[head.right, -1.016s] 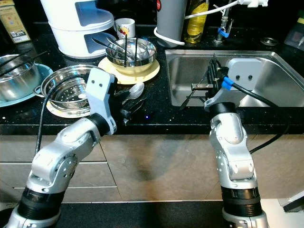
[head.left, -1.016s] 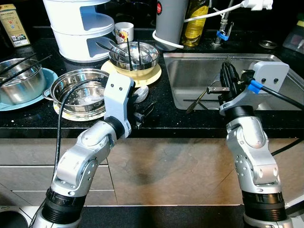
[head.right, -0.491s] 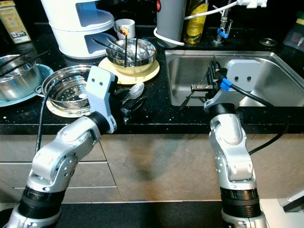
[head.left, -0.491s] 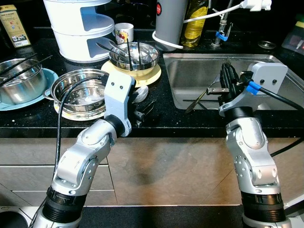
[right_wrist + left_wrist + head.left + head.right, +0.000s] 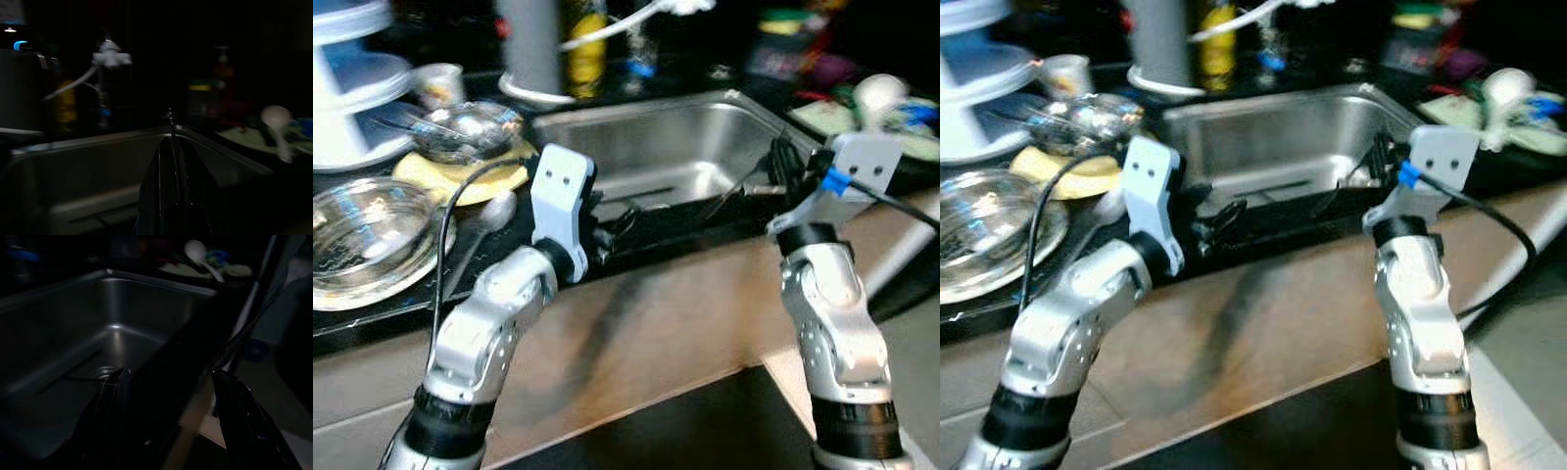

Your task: Kitchen organization

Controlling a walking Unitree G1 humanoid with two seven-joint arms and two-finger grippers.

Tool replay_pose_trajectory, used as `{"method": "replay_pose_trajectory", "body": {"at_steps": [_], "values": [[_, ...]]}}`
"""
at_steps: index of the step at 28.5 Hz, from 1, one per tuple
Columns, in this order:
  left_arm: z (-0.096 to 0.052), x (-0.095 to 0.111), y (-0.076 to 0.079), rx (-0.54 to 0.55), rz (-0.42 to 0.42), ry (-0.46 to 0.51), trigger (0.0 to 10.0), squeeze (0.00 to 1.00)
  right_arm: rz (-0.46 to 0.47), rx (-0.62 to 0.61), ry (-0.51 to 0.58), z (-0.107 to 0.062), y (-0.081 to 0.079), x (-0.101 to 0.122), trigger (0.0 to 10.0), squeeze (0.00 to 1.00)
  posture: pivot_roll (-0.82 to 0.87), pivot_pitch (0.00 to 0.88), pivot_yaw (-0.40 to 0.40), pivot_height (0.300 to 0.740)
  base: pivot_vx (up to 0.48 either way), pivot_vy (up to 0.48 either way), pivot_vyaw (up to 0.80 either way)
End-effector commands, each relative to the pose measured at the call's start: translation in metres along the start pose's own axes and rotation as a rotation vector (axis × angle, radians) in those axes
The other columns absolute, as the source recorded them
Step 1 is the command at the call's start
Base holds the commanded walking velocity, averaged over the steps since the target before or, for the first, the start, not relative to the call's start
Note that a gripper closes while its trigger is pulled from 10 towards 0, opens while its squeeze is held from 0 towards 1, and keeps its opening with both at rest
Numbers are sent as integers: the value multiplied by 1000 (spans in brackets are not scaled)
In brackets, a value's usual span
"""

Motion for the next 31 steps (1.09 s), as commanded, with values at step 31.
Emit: {"method": "replay_pose_trajectory", "body": {"at_steps": [31], "values": [[4,9,-28,153,13,18,10000,0,98,93,169,5,-14,34,10000,0,-82,164,-14,740,48,0,0]]}}
Point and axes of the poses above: a point about 5 cm out from each wrist's last joint towards the gripper, its own z axis pointing out of the wrist towards the gripper, its own x axis along the axis of the wrist's last joint, y = z × x, the point moved 3 cm from there along z, pointing out of the wrist towards the gripper, and after that the axes turned 6 degrees about -z, right-handed, at the moved point
